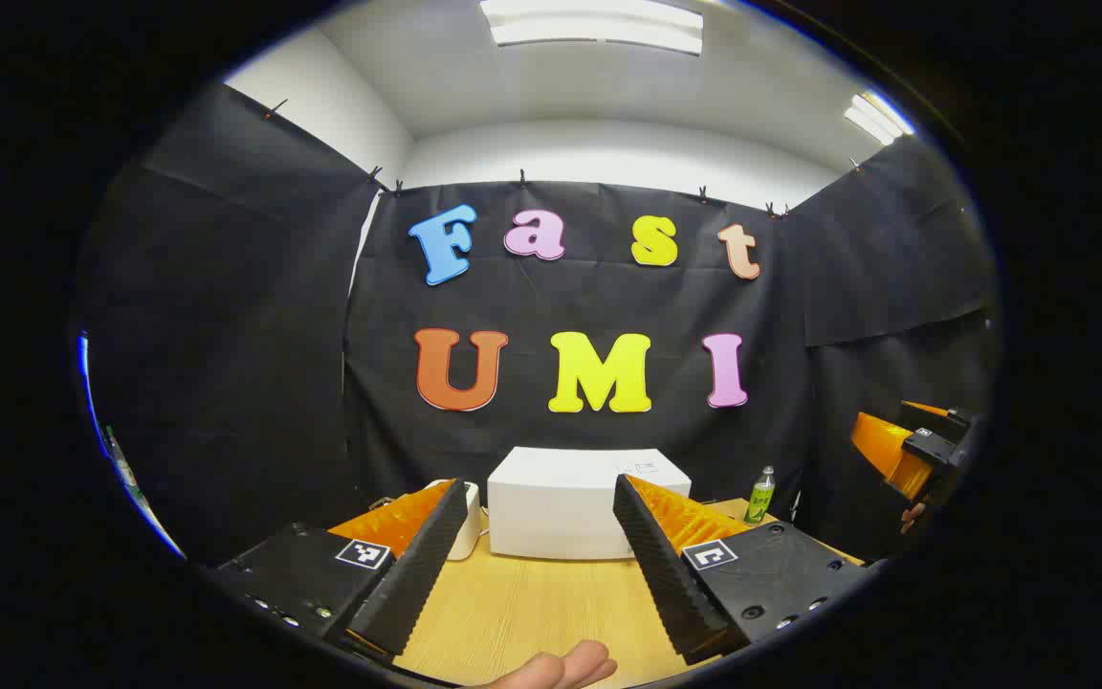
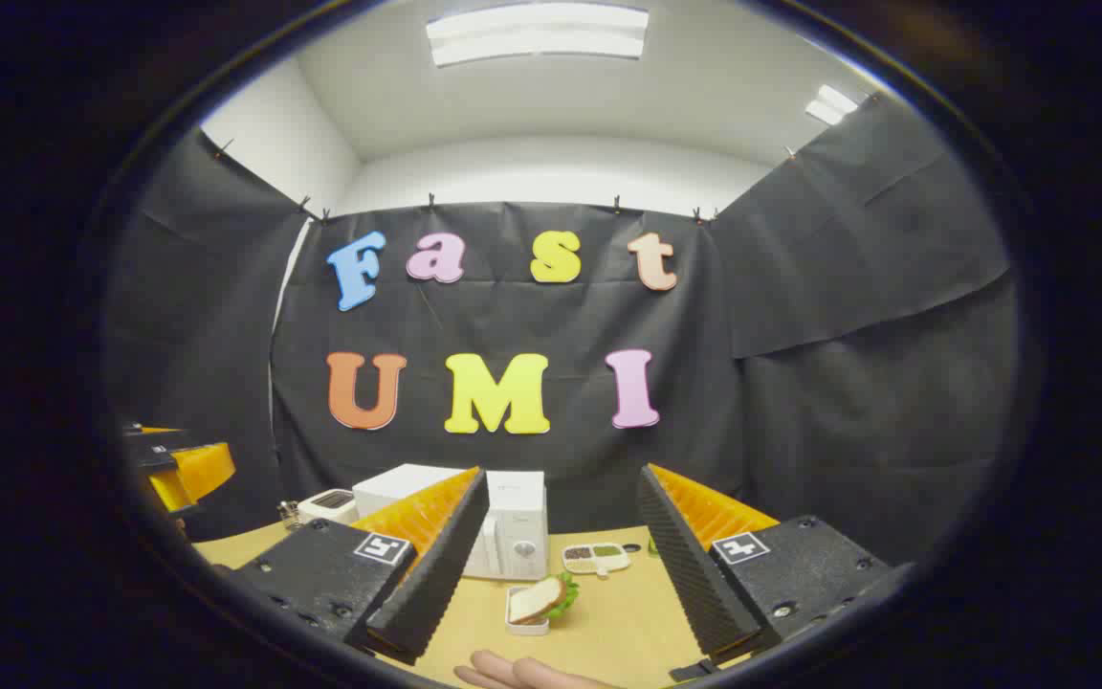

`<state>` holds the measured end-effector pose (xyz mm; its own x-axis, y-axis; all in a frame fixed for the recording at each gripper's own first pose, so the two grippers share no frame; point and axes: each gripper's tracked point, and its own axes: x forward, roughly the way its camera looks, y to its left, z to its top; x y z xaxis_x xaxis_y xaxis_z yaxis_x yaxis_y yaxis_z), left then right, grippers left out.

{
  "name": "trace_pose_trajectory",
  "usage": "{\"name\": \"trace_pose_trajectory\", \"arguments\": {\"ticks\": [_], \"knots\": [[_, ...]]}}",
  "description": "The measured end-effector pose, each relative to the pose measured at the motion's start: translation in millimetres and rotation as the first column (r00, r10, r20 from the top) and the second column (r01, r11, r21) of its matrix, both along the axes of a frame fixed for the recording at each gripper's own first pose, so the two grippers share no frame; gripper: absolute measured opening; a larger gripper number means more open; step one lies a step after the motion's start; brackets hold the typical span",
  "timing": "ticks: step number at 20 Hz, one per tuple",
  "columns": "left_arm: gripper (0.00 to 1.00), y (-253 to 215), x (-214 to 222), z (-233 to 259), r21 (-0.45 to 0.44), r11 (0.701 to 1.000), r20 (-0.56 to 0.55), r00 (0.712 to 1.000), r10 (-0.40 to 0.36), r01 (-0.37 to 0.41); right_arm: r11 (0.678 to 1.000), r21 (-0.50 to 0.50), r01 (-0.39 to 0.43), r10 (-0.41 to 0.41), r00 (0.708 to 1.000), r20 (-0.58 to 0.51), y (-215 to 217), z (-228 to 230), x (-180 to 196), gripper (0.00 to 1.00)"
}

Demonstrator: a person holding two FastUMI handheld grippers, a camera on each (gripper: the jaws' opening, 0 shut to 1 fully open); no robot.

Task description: Open the microwave oven with the left hand, put the food in, and close the microwave oven.

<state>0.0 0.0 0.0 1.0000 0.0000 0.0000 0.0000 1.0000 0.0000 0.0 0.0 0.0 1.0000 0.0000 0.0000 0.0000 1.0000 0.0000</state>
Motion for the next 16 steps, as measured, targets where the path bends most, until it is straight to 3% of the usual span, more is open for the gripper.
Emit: {"name": "trace_pose_trajectory", "arguments": {"ticks": [2, 3, 4, 5, 6, 7, 8, 10, 11, 12, 13, 16], "knots": [[0.95, -3.0, 2.6, -3.3, 0.011, 1.0, -0.004, 1.0, -0.009, 0.009, 1.0, -0.007, -0.017, 0.017, 1.0, -0.005, 3.5, -2.6, 1.2, 0.92], [0.95, -6.5, 1.7, -2.4, 0.013, 1.0, 0.001, 1.0, -0.019, 0.019, 0.999, -0.011, -0.032, 0.032, 0.999, -0.008, 6.5, -4.5, 0.1, 1.0], [0.95, -8.9, 1.0, -1.8, 0.015, 1.0, 0.004, 1.0, -0.027, 0.027, 0.999, -0.012, -0.042, 0.042, 0.999, -0.008, 7.7, -4.8, -0.3, 1.0], [0.95, -8.3, 0.7, -3.8, 0.017, 0.999, 0.003, 1.0, -0.028, 0.028, 0.999, -0.015, -0.044, 0.044, 0.999, -0.008, 7.0, -6.6, 0.4, 0.92], [0.95, -8.6, 2.8, -3.9, 0.021, 0.999, 0.005, 1.0, -0.029, 0.029, 0.999, -0.019, -0.043, 0.043, 0.999, -0.008, 6.0, -6.9, 0.4, 0.99], [0.95, -9.0, 3.5, -5.2, 0.027, 0.999, 0.006, 1.0, -0.029, 0.029, 0.999, -0.02, -0.042, 0.041, 0.999, -0.005, 5.7, -7.5, 0.9, 0.92], [0.95, -9.2, 4.1, -5.6, 0.032, 0.999, 0.006, 1.0, -0.024, 0.024, 0.999, -0.018, -0.041, 0.041, 0.999, -0.002, 5.6, -6.7, 1.0, 0.99], [0.95, -7.1, 5.0, -5.9, 0.036, 0.999, 0.008, 1.0, -0.013, 0.013, 0.999, -0.014, -0.039, 0.039, 0.999, 0.0, 3.9, -8.2, 1.5, 0.99], [0.95, -6.9, 6.2, -5.6, 0.038, 0.999, 0.013, 1.0, -0.011, 0.011, 0.999, -0.012, -0.04, 0.04, 0.999, 0.002, 4.6, -8.7, 2.2, 0.92], [0.95, -6.9, 9.9, -5.5, 0.039, 0.999, 0.016, 1.0, -0.009, 0.009, 0.999, -0.01, -0.041, 0.041, 0.999, 0.004, 3.9, -8.0, 2.8, 0.99], [0.95, -6.8, 12.9, -6.3, 0.033, 0.999, 0.02, 1.0, 0.0, 0.0, 0.999, -0.006, -0.042, 0.042, 0.999, 0.007, 2.7, -9.0, 3.8, 0.92], [0.95, -12.5, 27.6, -9.5, 0.016, 1.0, 0.033, 0.999, 0.0, 0.0, 0.997, 0.015, -0.07, 0.069, 0.997, 0.021, 2.7, -12.4, 7.0, 0.93]]}}
